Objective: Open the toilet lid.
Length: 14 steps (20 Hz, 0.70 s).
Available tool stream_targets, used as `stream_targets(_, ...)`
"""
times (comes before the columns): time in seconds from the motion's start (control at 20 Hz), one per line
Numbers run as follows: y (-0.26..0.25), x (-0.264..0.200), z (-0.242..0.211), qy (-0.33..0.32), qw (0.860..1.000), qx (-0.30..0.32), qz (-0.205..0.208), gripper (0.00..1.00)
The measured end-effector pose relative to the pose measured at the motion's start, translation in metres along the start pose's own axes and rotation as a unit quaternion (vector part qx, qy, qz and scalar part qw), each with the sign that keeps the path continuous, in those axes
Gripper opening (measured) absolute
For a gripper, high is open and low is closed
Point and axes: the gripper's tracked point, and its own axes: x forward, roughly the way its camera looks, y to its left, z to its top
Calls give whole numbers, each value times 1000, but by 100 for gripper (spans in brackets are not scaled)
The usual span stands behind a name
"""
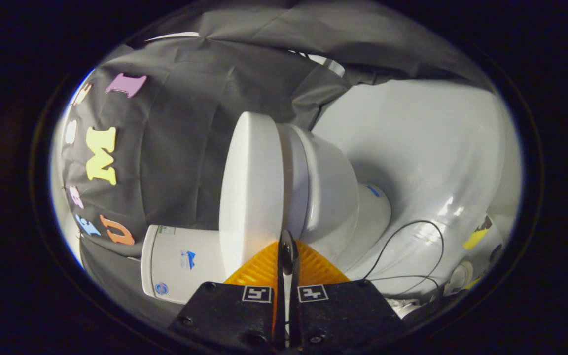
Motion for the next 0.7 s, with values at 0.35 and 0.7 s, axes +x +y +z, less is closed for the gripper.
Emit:
stream_targets(0.35, 5, -3, 3, -1, 1000, -4, 8, 5)
stream_targets(0.7, 43, -21, 9, -11, 999, -50, 12, 4)
